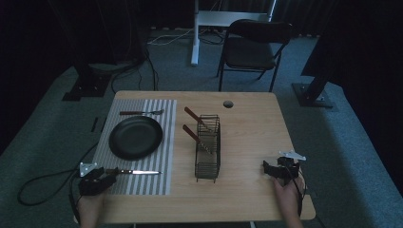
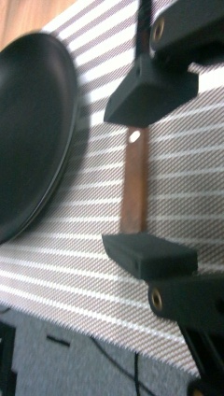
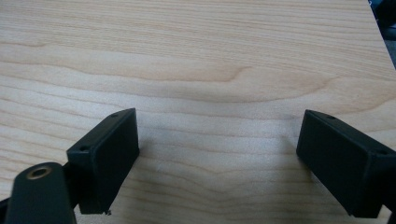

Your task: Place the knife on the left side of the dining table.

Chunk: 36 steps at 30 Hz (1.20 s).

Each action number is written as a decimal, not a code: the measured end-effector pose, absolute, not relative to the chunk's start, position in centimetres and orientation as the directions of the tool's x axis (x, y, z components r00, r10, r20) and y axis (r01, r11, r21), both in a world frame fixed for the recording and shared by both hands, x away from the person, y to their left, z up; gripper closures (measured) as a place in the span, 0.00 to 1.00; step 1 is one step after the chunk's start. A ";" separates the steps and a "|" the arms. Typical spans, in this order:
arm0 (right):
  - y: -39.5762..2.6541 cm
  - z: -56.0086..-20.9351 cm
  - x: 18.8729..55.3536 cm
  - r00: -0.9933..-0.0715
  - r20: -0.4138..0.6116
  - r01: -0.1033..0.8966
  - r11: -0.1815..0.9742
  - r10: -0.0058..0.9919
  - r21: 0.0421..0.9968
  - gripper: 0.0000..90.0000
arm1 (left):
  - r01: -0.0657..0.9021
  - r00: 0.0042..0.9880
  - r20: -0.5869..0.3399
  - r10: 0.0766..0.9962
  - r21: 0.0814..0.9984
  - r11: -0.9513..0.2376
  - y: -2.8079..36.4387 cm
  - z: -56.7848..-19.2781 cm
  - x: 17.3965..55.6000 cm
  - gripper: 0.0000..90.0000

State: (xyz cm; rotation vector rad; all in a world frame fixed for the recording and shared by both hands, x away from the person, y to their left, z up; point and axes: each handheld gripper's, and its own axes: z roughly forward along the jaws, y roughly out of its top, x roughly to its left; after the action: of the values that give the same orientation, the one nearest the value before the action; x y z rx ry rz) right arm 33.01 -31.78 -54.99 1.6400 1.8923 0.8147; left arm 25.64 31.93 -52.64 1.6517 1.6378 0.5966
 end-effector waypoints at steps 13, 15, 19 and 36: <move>-31.8 -55.0 33.0 -0.147 0.011 0.688 0.094 0.989 0.720 0.13 | 0.656 0.152 -0.080 0.985 0.754 -0.040 31.3 -52.5 24.1 0.11; -31.8 -55.0 33.0 -0.147 0.011 0.688 0.094 0.989 0.720 0.13 | 0.661 0.164 -0.067 0.984 0.748 -0.059 31.2 -52.7 24.0 0.00; -31.8 -55.0 33.0 -0.147 0.011 0.688 0.094 0.989 0.720 0.13 | 0.655 0.153 -0.058 0.987 0.754 -0.057 31.3 -53.0 23.9 0.00; -31.8 -55.0 33.0 -0.147 0.011 0.688 0.094 0.989 0.720 0.13 | 0.671 0.140 -0.030 0.990 0.738 -0.073 31.3 -54.4 24.2 0.00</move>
State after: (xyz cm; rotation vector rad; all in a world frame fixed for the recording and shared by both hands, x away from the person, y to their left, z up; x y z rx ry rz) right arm 33.02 -31.78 -54.99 1.6402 1.8921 0.8148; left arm 24.25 31.29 -54.43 1.8111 1.5937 0.6702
